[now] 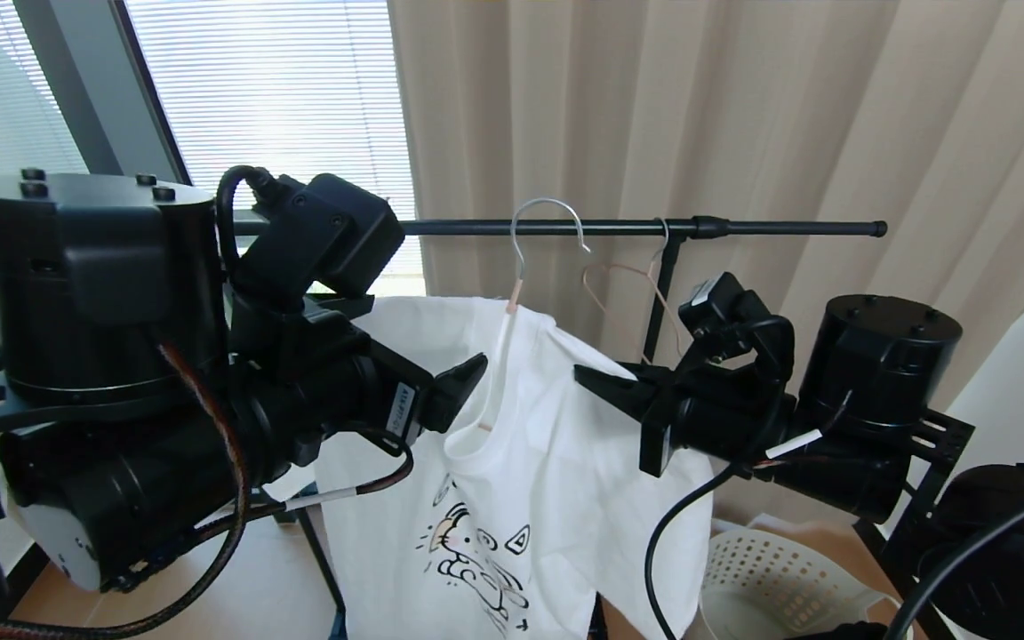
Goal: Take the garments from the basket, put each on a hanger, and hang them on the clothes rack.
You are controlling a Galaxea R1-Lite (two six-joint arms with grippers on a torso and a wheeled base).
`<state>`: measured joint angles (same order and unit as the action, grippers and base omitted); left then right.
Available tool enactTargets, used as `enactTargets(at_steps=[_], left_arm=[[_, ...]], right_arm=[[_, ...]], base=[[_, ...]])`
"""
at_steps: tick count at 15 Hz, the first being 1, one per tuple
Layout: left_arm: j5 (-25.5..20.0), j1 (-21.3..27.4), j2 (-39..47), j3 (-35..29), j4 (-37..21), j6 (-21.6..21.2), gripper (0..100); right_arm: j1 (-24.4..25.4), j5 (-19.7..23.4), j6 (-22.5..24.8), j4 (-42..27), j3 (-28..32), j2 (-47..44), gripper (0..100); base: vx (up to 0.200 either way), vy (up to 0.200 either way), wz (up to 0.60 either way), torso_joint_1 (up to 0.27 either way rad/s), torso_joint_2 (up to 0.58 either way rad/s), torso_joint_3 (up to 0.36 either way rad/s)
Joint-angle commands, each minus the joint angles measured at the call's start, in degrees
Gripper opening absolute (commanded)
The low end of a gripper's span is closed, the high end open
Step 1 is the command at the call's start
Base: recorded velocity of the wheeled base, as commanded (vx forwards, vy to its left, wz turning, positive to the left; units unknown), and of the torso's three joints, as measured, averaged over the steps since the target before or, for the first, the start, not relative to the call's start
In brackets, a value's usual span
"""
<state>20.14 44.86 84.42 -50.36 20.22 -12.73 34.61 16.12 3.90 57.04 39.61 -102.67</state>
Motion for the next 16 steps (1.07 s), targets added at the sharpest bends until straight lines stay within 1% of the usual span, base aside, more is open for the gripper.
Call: enactTargets(at_steps=[1, 3, 4, 5, 6, 7, 8, 9, 10, 11, 13, 15, 16], left_arm=[[-0.3, 0.0, -1.9, 1.0, 0.0, 0.1, 100], [-1.0, -0.4, -3.0, 1.8, 0.1, 0.2, 100], [-3.0, -1.3, -3.8, 2.7, 0.1, 0.3, 100], [-6.1, -2.8, -4.8, 3.9, 0.1, 0.3, 100], [-8.9, -4.0, -5.4, 5.4, 0.1, 0.3, 100], [-11.6, -6.1, -5.9, 6.8, 0.1, 0.2, 100], [-14.9, -8.3, -6.8, 7.9, 0.1, 0.2, 100], [-18.4, -10.6, -7.8, 8.5, 0.1, 0.2, 100], [-20.4, -11.9, -8.2, 8.9, 0.1, 0.2, 100], [-26.6, -16.0, -9.5, 10.4, 0.1, -0.1, 100], [-33.9, -21.6, -9.8, 12.4, 0.1, -0.1, 100], [-38.2, -25.6, -9.7, 14.4, 0.2, -0.2, 100], [-39.5, -26.7, -9.7, 15.0, 0.2, -0.3, 100]], right_arm=[[-2.7, 1.1, 0.8, 0.1, -1.9, 1.2, 0], [-5.2, 4.4, 2.3, 0.0, -4.3, 2.6, 0], [-6.5, 6.4, 4.0, 0.1, -5.5, 3.3, 0], [-8.0, 9.0, 6.5, 0.0, -6.5, 4.0, 0], [-9.4, 11.2, 7.9, 0.0, -7.2, 4.5, 0], [-10.6, 13.2, 8.3, 0.0, -7.4, 4.8, 0], [-11.5, 14.6, 8.4, 0.0, -7.4, 4.9, 0], [-12.0, 15.2, 8.8, 0.0, -7.4, 4.8, 0], [-12.5, 15.6, 9.1, 0.0, -7.4, 4.8, 0], [-13.8, 18.2, 10.6, 0.0, -7.5, 4.8, 0], [-15.1, 21.4, 12.2, 0.0, -7.9, 4.7, 0], [-15.2, 21.7, 12.4, 0.0, -8.0, 4.8, 0], [-15.2, 21.8, 12.4, 0.0, -8.0, 5.0, 0]], base=[[0.0, 0.0, 0.0, 0.0, 0.0, 0.0], [0.0, 0.0, 0.0, 0.0, 0.0, 0.0], [0.0, 0.0, 0.0, 0.0, 0.0, 0.0], [0.0, 0.0, 0.0, 0.0, 0.0, 0.0], [0.0, 0.0, 0.0, 0.0, 0.0, 0.0], [0.0, 0.0, 0.0, 0.0, 0.0, 0.0], [0.0, 0.0, 0.0, 0.0, 0.0, 0.0], [0.0, 0.0, 0.0, 0.0, 0.0, 0.0], [0.0, 0.0, 0.0, 0.0, 0.0, 0.0], [0.0, 0.0, 0.0, 0.0, 0.0, 0.0], [0.0, 0.0, 0.0, 0.0, 0.0, 0.0], [0.0, 0.0, 0.0, 0.0, 0.0, 0.0], [0.0, 0.0, 0.0, 0.0, 0.0, 0.0]])
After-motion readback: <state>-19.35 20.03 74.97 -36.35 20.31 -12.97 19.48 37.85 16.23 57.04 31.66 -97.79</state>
